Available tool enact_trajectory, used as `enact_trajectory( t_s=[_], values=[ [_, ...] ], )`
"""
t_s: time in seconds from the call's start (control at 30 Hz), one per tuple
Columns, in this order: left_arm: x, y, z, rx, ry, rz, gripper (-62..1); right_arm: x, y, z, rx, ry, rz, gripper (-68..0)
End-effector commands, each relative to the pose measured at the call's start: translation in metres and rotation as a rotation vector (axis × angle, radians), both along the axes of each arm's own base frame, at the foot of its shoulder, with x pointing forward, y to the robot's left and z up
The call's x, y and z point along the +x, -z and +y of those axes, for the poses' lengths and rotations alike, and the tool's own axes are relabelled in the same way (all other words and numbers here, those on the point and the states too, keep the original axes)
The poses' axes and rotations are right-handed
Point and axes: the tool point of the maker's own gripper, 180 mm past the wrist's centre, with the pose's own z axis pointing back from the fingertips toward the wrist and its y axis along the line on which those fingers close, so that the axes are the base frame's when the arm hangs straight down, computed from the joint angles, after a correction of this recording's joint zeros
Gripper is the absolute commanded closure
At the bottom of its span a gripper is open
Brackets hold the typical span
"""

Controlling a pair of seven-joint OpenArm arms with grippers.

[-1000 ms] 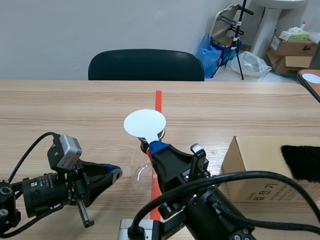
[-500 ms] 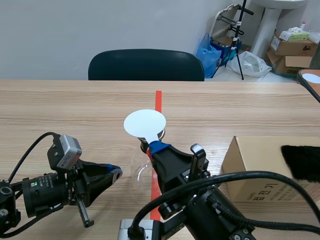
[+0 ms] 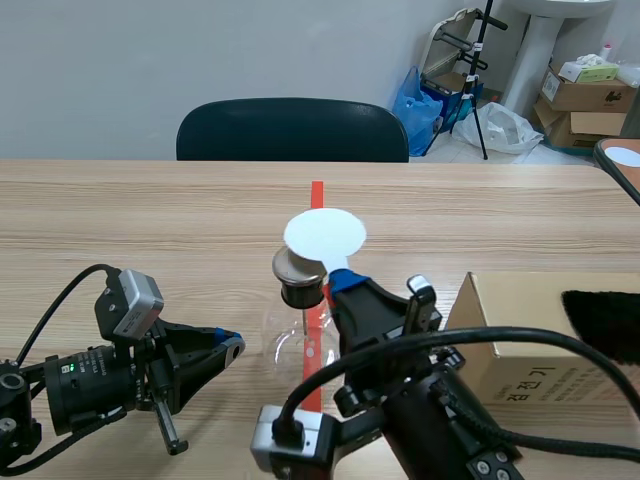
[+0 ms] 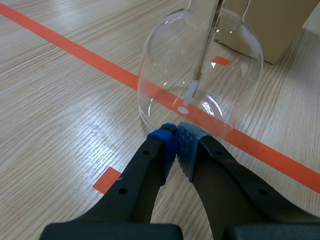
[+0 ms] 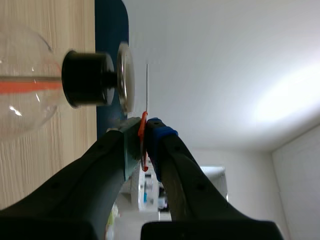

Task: Do the electroscope experiment

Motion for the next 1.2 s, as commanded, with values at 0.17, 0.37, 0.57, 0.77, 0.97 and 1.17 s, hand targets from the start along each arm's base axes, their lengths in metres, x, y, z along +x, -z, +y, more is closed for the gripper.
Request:
enact_trajectory(
  t_s=[0.17,0.37,0.57,0.77,0.97,1.17],
  values=[
    [0.008,-0.013,-0.005,-0.034,0.002,-0.035,-2.8,0.019,-0.01,-0.031,0.021,0.189,-0.031,-0.9],
    [0.008,-0.013,-0.005,-0.034,0.002,-0.035,-2.8,0.026,-0.011,-0.059,0.031,0.351,-0.03,-0.9],
    [0.008,-0.013,-0.005,-0.034,0.002,-0.035,-2.8,0.029,-0.011,-0.08,0.038,0.468,-0.03,-0.9],
    [0.008,-0.013,-0.005,-0.034,0.002,-0.035,-2.8,0.029,-0.011,-0.087,0.04,0.505,-0.03,-0.9],
    [0.008,-0.013,-0.005,-0.034,0.002,-0.035,-2.8,0.029,-0.011,-0.086,0.04,0.498,-0.03,-0.9],
    [0.008,-0.013,-0.005,-0.034,0.002,-0.035,-2.8,0.028,-0.011,-0.069,0.034,0.404,-0.03,-0.9]
  ],
)
